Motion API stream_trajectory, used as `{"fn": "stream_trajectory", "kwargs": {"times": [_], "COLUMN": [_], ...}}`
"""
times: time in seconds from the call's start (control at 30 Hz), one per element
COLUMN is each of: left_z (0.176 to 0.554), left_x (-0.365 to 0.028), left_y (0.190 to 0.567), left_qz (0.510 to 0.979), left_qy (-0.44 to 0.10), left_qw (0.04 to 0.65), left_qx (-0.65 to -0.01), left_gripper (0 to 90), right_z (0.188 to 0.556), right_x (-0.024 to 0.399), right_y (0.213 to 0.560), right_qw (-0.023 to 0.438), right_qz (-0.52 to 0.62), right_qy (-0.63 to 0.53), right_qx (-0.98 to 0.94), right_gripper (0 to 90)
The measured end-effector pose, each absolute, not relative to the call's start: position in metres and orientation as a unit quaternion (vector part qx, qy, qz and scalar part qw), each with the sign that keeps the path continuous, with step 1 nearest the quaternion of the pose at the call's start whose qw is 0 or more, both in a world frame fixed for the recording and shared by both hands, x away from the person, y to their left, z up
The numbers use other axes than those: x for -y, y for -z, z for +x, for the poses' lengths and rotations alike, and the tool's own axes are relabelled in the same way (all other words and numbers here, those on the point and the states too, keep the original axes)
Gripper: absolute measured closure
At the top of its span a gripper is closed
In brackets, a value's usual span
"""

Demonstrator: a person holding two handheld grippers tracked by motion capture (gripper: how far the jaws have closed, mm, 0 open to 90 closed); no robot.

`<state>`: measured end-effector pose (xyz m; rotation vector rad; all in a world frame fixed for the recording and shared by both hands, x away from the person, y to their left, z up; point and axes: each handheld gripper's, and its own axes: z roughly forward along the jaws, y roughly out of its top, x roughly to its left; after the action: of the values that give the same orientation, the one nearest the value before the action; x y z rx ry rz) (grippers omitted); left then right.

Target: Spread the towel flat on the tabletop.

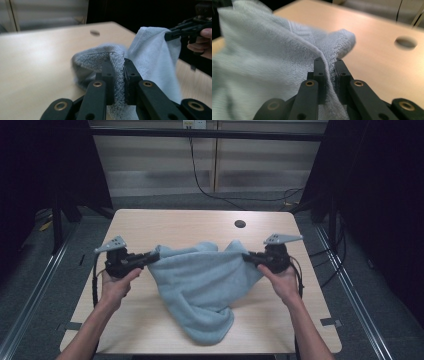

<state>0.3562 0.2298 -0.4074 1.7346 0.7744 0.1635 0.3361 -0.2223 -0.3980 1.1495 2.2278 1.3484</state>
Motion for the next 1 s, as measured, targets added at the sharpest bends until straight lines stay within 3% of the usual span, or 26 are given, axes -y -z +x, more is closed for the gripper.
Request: {"fn": "stream_trajectory", "kwargs": {"times": [0.1, 0.3, 0.43, 0.53, 0.63, 0.67, 0.77, 1.0], "left_z": [0.362, 0.369, 0.358, 0.343, 0.330, 0.326, 0.307, 0.266], "left_x": [-0.233, -0.235, -0.234, -0.232, -0.231, -0.230, -0.225, -0.215], "left_y": [0.377, 0.327, 0.315, 0.340, 0.385, 0.396, 0.432, 0.461], "left_qz": [0.730, 0.704, 0.698, 0.718, 0.747, 0.751, 0.772, 0.810], "left_qy": [-0.096, -0.158, -0.190, -0.187, -0.156, -0.144, -0.105, -0.050], "left_qw": [0.595, 0.615, 0.622, 0.601, 0.569, 0.564, 0.540, 0.504], "left_qx": [-0.322, -0.317, -0.301, -0.299, -0.306, -0.312, -0.317, -0.295], "left_gripper": [82.4, 82.6, 82.6, 82.5, 82.5, 82.5, 82.5, 80.7], "right_z": [0.343, 0.368, 0.366, 0.359, 0.344, 0.332, 0.318, 0.258], "right_x": [0.224, 0.211, 0.208, 0.207, 0.208, 0.211, 0.213, 0.227], "right_y": [0.377, 0.308, 0.295, 0.309, 0.351, 0.383, 0.412, 0.464], "right_qw": [0.159, 0.228, 0.245, 0.242, 0.221, 0.197, 0.178, 0.132], "right_qz": [0.395, 0.377, 0.372, 0.373, 0.380, 0.388, 0.397, 0.411], "right_qy": [-0.485, -0.511, -0.533, -0.524, -0.489, -0.473, -0.454, -0.426], "right_qx": [-0.764, -0.738, -0.719, -0.726, -0.753, -0.766, -0.778, -0.795], "right_gripper": [82.9, 83.0, 83.1, 83.1, 83.1, 83.1, 83.1, 79.3]}}
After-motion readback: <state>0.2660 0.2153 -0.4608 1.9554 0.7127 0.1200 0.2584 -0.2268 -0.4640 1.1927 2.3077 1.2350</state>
